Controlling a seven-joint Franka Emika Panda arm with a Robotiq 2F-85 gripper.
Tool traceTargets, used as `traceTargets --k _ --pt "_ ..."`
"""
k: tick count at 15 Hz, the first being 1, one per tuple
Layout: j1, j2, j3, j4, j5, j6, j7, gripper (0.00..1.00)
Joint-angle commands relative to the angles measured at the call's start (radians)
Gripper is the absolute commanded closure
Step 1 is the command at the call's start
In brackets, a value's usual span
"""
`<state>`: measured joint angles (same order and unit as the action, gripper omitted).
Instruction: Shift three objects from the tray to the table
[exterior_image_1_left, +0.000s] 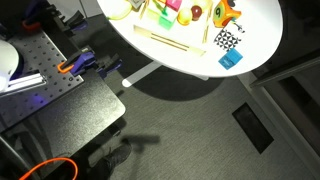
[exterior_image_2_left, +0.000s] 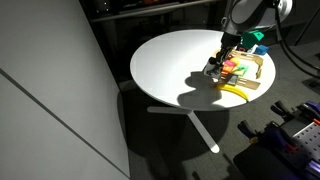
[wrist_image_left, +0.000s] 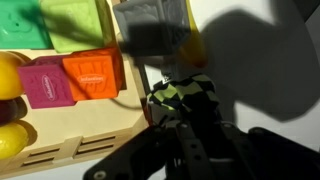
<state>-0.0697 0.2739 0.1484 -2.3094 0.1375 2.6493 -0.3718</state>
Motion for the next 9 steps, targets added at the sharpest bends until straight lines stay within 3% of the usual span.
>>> traceTargets --k 1,7,9 --pt "0.01 0.002 -0.003 -0.014 0.0 0.016 -0.002 0.53" --pt "0.028 -0.007 -0.045 -0.028 -0.025 0.04 0.124 0.06" --pt "0.019 -0.001 -0.076 -0.015 -0.038 0.047 0.166 0.0"
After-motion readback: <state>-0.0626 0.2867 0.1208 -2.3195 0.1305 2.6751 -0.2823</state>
